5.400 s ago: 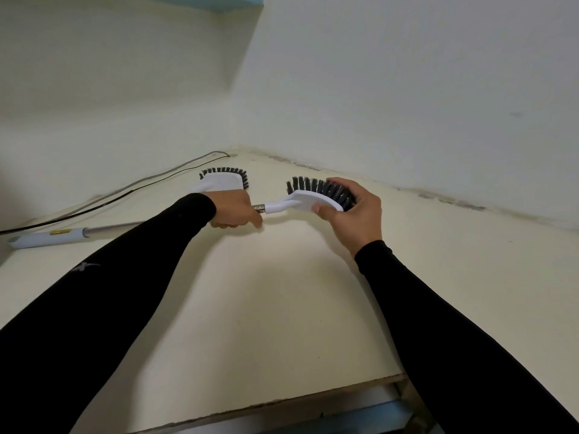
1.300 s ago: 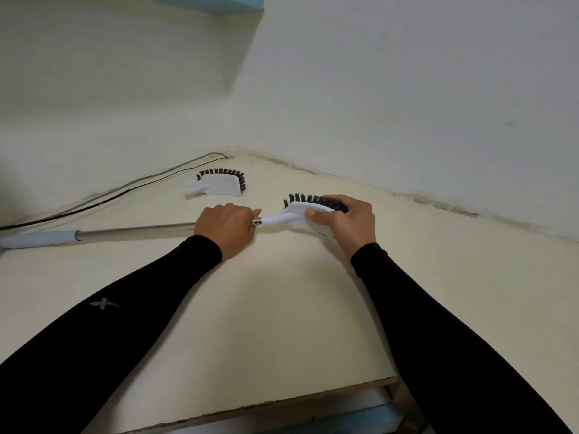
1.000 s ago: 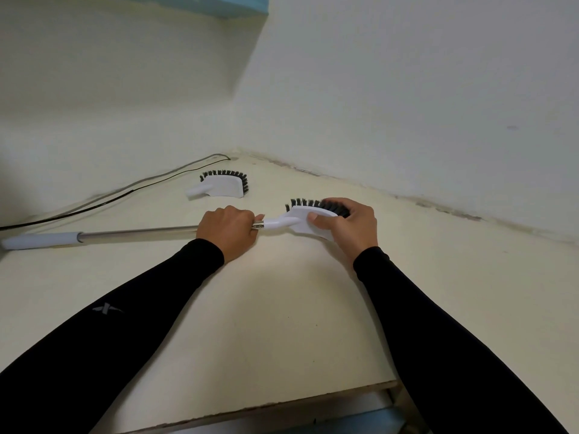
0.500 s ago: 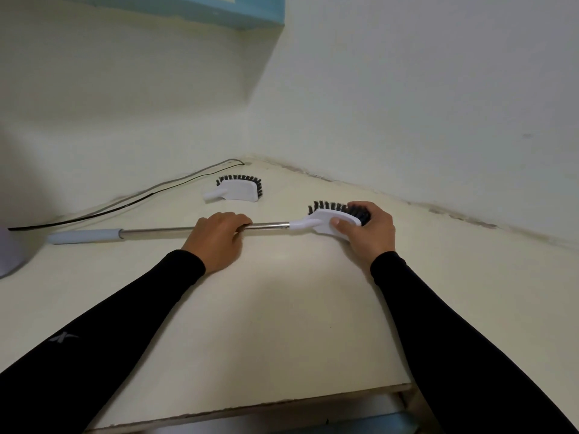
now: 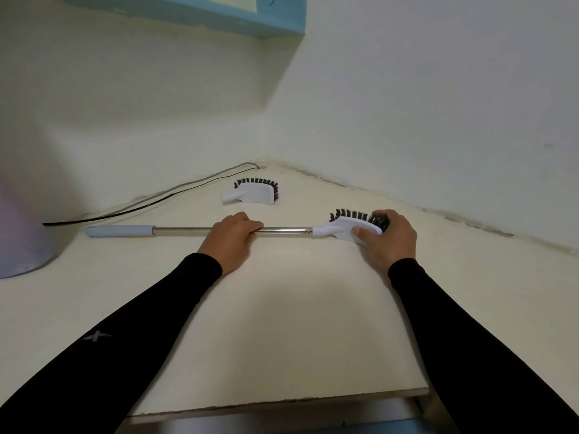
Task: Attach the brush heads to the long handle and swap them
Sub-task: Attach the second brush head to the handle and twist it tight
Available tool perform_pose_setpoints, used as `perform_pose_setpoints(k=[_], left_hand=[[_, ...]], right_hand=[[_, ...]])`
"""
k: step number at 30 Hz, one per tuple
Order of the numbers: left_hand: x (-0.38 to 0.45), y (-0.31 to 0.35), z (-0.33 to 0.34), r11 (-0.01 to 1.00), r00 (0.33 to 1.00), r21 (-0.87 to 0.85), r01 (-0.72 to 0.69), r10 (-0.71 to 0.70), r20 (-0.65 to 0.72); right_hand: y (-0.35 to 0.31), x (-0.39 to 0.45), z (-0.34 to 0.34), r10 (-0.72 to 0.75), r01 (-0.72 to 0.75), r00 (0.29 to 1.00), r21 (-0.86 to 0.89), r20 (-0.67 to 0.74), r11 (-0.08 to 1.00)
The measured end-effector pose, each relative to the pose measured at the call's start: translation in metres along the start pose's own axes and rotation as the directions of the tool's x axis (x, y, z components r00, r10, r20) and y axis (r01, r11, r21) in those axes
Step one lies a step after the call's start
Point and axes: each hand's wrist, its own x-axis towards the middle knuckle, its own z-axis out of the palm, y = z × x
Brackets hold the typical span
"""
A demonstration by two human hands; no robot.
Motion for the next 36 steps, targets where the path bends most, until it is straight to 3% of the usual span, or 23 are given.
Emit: perform_pose_setpoints(k=[10, 18, 27, 31, 36], left_hand=[[0.01, 0.003, 0.006, 0.999, 0.999, -0.028, 0.025, -0.026, -0.019], [0.016, 0.008, 0.015, 0.998, 0.998, -0.039, 0.051, -0.053, -0.034], [0.012, 0.009, 0.015, 0.998, 0.993, 0.057, 0.029, -0.022, -0.115], [0.003, 0.01, 0.016, 0.986, 0.988, 0.134, 0.102, -0.084, -0.132], [-0.01, 0.02, 0.012, 0.957, 0.98, 0.214, 0.194, -0.197, -0.01]], right_hand=[[0.0, 0.006, 0.005, 0.022, -0.022, 1.0, 0.038, -0.016, 0.999], [0.001, 0.007, 0.006, 0.04, -0.041, 0.999, -0.028, -0.017, 0.999], [-0.004, 0.001, 0.004, 0.047, -0.047, 0.999, -0.093, -0.004, 0.995], [-0.01, -0.009, 0.002, 0.003, -0.008, 0.999, -0.157, -0.034, 0.987], [-0.02, -0.033, 0.001, -0.165, 0.149, 0.986, -0.297, -0.031, 0.943]])
